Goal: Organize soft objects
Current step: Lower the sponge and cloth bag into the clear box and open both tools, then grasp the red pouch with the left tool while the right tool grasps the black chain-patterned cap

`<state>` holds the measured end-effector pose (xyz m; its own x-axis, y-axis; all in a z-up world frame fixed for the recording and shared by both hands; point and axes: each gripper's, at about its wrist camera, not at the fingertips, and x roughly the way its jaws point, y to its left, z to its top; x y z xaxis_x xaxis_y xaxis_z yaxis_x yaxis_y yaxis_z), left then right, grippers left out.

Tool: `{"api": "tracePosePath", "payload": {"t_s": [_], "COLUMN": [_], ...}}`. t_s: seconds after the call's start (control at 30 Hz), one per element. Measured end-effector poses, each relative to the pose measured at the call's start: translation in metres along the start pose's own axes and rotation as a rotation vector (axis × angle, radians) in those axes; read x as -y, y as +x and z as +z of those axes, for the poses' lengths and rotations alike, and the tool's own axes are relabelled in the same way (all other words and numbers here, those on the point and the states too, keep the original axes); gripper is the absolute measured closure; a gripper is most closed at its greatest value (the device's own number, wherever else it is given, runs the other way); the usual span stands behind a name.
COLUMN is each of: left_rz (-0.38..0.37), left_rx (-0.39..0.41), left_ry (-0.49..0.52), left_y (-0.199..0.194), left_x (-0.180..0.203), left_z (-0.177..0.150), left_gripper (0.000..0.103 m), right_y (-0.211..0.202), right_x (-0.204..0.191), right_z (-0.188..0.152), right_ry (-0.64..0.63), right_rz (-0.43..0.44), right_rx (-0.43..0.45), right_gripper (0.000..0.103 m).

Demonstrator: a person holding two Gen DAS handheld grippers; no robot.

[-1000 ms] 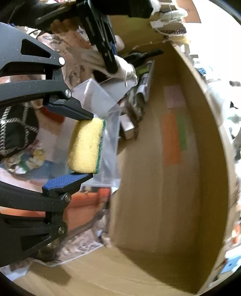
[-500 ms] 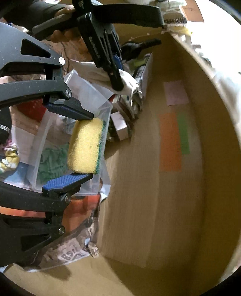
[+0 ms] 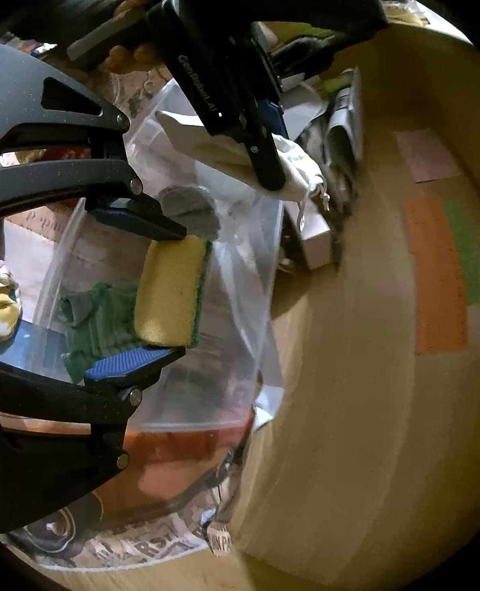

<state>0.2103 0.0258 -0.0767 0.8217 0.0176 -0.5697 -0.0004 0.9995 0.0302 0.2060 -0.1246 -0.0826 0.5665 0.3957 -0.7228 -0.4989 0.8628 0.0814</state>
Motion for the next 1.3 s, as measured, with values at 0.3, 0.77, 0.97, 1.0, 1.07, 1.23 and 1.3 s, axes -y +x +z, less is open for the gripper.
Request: {"api": "tracePosePath", "payload": {"t_s": [0.3, 0.77, 0.97, 1.0, 1.07, 1.23, 1.3], "left_rz": [-0.006, -0.066, -0.081, -0.081, -0.087, -0.108, -0.112], "left_rx": [-0.036, 0.03, 0.123, 0.131, 0.136, 0.109, 0.087], "left_ry": [0.026, 0.004, 0.023, 0.027, 0.03, 0.037, 0.034], "left_y": [0.009, -0.043, -0.091, -0.099, -0.108, -0.124, -0.125], "left_x": [0.007, 0.004, 0.007, 0.007, 0.008, 0.009, 0.009], "left_z": [-0.008, -0.006, -0.015, -0.018, -0.023, -0.044, -0.054], "left_gripper": [0.055, 0.028, 0.007, 0.005, 0.003, 0.001, 0.001], "right_y": [0.007, -0.044, -0.089, -0.095, -0.106, -0.119, -0.12], "right_x": [-0.003, -0.009, -0.015, -0.016, -0.018, -0.02, -0.02], "right_z": [-0.002, -0.002, -0.014, -0.017, -0.025, -0.048, -0.059], "right_ry": [-0.026, -0.052, -0.058, -0.06, -0.063, -0.047, -0.035], "right_rz": [-0.017, -0.059, -0.08, -0.084, -0.087, -0.087, -0.083], "right_rx": [-0.026, 0.114, 0.224, 0.235, 0.252, 0.259, 0.248], "right_gripper": [0.042, 0.028, 0.02, 0.02, 0.02, 0.019, 0.019]}}
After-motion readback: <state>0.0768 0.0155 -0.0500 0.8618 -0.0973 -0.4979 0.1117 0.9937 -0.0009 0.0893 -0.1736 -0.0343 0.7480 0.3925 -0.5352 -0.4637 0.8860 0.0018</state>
